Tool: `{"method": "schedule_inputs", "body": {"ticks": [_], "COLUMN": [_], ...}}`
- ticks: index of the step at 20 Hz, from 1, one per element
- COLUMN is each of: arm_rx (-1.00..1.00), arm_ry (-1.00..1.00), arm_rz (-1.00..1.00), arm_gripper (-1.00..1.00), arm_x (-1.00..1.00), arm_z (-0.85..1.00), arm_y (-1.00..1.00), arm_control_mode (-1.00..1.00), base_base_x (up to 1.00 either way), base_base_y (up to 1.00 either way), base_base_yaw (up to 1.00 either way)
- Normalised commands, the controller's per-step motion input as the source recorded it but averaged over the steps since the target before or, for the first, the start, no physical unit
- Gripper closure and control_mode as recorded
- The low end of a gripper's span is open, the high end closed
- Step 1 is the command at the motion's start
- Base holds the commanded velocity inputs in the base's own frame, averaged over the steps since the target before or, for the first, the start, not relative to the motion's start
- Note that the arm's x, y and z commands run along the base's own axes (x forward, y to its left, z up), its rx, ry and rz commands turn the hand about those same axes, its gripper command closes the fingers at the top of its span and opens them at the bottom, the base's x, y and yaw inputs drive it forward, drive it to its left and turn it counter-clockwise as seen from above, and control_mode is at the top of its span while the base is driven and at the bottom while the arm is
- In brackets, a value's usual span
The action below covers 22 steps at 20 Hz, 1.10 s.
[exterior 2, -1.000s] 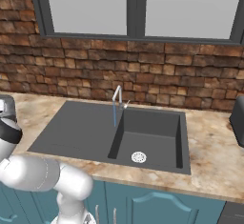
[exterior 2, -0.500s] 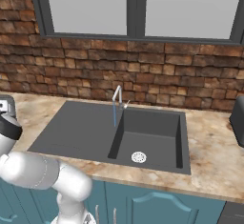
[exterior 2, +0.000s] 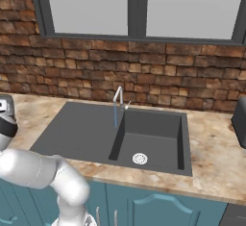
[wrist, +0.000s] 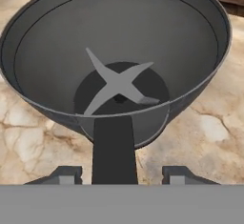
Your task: Turn on the sink faucet and place the jug under the water for a few seconds to fill it up.
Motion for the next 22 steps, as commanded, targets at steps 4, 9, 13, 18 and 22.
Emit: {"method": "schedule_inputs", "body": {"ticks": [4,9,13,18,22], "arm_rx": [0.0,0.0,0.0,0.0,0.0], "arm_ry": [0.04,0.01,0.0,-0.06,-0.18], "arm_rz": [0.01,0.0,0.0,0.01,0.1], "arm_gripper": [1.0,1.0,1.0,1.0,1.0], "arm_x": [0.02,0.0,0.0,-0.09,-0.41], "arm_z": [-0.07,0.0,0.0,0.09,0.71], "arm_y": [0.08,0.02,0.0,-0.01,-0.2], "arm_control_mode": [-1.0,-1.0,-1.0,-1.0,-1.0], "base_base_x": [0.0,0.0,0.0,0.0,0.0], "base_base_y": [0.0,0.0,0.0,0.0,0.0], "base_base_yaw": [0.0,0.0,0.0,0.0,0.0]}}
